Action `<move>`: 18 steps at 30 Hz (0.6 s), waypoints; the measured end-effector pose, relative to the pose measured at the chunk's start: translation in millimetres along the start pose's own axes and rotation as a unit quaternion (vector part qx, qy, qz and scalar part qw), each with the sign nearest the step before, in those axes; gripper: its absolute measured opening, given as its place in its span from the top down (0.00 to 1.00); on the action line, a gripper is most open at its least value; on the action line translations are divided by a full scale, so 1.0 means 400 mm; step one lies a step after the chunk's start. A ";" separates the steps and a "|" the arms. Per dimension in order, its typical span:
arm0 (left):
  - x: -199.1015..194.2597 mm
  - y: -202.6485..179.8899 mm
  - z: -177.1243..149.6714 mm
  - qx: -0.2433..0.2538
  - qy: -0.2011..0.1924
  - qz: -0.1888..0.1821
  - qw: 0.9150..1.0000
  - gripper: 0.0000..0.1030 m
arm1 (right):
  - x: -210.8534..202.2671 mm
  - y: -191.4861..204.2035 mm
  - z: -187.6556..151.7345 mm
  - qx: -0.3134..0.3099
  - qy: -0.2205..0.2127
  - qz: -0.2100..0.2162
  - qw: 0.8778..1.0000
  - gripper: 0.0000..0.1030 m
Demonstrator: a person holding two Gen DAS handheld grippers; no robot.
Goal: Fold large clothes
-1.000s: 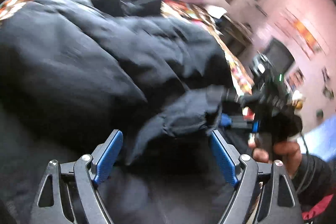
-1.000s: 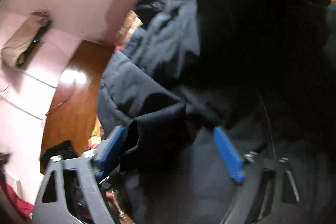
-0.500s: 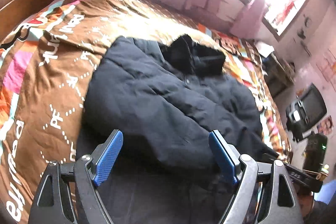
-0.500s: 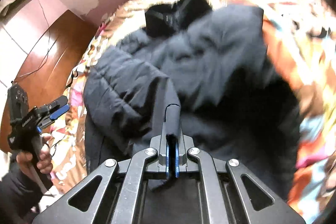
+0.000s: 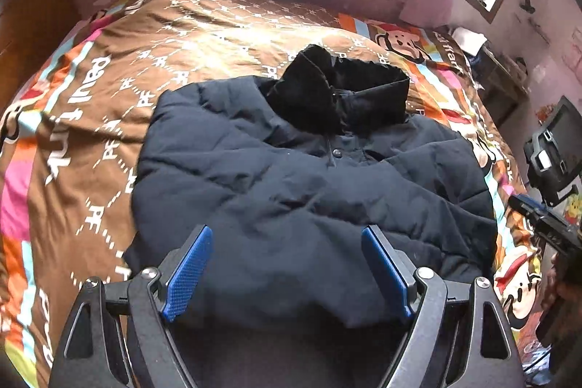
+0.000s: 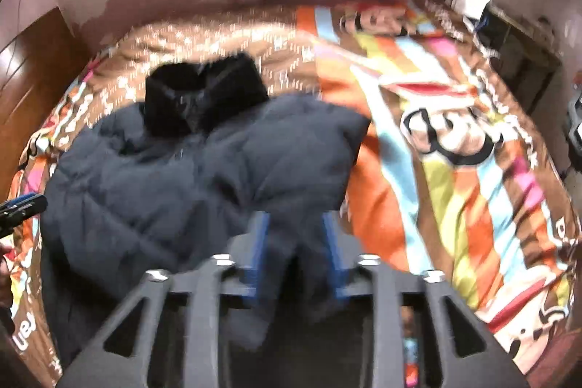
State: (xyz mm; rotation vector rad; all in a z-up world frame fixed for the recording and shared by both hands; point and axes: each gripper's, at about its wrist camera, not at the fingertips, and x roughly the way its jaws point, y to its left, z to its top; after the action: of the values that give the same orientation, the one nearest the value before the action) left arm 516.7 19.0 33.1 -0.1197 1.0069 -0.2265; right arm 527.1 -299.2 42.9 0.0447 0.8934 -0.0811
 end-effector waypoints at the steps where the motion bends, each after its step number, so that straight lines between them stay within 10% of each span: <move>1: 0.009 -0.004 0.007 0.006 0.002 0.001 1.000 0.20 | -0.001 0.008 0.006 -0.007 -0.010 0.010 1.000 0.49; 8: 0.120 -0.008 0.011 0.032 0.052 0.013 0.998 0.20 | 0.119 0.136 -0.029 -0.109 0.074 0.123 0.984 0.49; 18: 0.258 -0.029 -0.055 0.123 0.080 0.054 0.988 0.10 | 0.273 0.208 -0.126 -0.159 0.123 0.112 0.973 0.49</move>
State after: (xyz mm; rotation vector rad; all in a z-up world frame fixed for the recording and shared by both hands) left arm 549.6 -17.1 -61.3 0.1793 1.1340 -0.2621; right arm 563.5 -218.2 -73.3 -0.1463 1.1333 0.2834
